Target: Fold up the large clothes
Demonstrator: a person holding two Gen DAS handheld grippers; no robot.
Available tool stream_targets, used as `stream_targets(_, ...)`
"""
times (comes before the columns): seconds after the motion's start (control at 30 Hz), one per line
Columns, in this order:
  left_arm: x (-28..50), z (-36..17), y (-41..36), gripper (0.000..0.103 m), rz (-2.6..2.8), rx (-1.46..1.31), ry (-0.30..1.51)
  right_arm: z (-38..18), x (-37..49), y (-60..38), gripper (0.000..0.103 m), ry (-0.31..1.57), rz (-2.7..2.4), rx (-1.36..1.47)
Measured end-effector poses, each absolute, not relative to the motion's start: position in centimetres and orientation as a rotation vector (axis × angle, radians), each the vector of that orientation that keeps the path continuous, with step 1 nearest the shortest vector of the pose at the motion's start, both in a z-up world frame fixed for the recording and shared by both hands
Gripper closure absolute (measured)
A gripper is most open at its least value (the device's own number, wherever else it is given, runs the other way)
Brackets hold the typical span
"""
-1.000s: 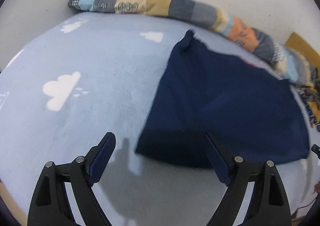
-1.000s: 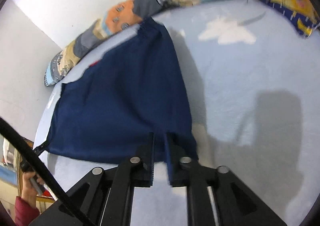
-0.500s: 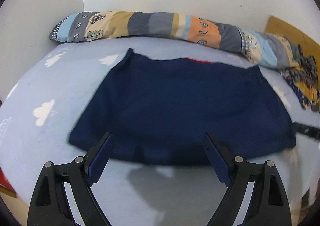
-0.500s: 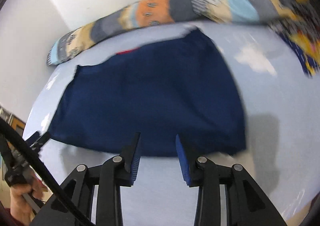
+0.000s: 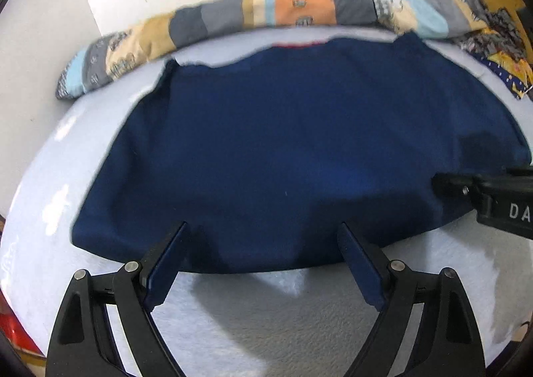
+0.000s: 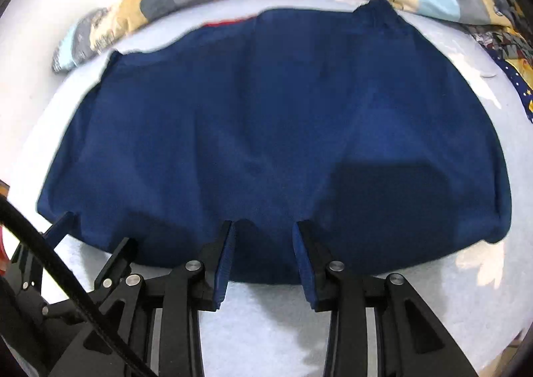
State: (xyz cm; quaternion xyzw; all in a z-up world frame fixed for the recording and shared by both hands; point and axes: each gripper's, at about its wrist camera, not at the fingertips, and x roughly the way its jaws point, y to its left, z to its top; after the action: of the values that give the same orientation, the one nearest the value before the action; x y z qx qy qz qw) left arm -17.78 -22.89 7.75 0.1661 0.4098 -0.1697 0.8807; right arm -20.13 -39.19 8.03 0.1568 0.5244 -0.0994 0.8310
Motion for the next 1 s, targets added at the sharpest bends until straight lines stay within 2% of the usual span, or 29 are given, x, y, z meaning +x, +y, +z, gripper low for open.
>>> stream_targets(0.23, -19.1, 10.6, -21.4, 0.014, -0.315, 0.426, 0.725, 10.5, -22.1, -41.6, 0.064, 1.048, -0.259, 0.244)
stream_targets(0.47, -18.5, 10.7, -18.7, 0.014, -0.245, 0.406, 0.697, 8.3, -24.0, -46.5, 0.064, 1.16, -0.259, 0.314)
stream_targets(0.7, -17.8, 10.7, -18.3, 0.014, -0.228, 0.377, 0.686, 11.6, -25.1, -48.2, 0.064, 0.996, -0.335, 0.337)
stream_targets(1.0, -17.5, 10.7, -18.3, 0.014, -0.227, 0.371, 0.673, 8.7, -24.2, -51.2, 0.064, 1.101, -0.384, 0.409)
